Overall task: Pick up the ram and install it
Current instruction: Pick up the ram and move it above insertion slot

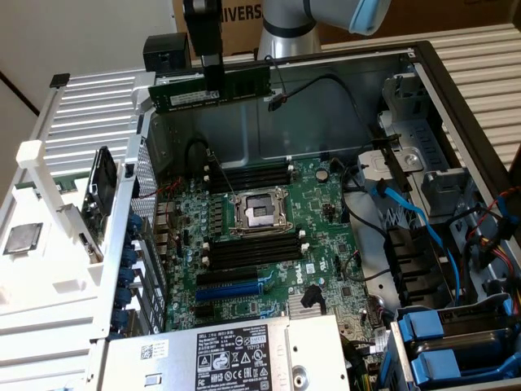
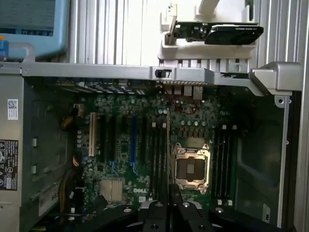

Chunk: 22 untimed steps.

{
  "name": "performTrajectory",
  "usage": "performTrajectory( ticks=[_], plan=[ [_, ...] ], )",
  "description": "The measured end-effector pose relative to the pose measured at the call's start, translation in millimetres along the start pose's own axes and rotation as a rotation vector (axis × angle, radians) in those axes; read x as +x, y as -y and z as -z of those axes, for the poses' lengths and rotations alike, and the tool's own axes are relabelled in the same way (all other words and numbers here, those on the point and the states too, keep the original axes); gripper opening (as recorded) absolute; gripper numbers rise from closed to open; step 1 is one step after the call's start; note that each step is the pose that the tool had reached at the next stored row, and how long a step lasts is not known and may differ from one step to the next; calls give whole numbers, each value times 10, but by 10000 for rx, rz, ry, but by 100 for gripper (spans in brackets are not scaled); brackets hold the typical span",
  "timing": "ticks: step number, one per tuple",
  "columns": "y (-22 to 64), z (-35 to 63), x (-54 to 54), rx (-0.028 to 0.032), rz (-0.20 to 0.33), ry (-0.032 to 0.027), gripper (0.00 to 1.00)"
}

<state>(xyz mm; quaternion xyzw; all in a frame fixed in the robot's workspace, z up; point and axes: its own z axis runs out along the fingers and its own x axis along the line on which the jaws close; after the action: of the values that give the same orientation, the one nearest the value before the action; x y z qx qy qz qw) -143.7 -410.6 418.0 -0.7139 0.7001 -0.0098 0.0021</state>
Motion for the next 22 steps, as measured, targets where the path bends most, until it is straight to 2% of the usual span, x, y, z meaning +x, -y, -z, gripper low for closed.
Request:
performTrajectory(
  ticks=[4, 6, 7, 12, 17, 22],
  plan=[
    [153, -46, -55, 14, 0, -1, 13],
    [249, -79, -62, 51, 0, -2, 13],
    [267, -93, -62, 64, 0, -2, 13],
    [300, -172, -44, 125, -1, -4, 13],
    [298, -243, 55, 201, -13, 2, 13],
    [298, -244, 55, 200, -56, 0, 13]
  ],
)
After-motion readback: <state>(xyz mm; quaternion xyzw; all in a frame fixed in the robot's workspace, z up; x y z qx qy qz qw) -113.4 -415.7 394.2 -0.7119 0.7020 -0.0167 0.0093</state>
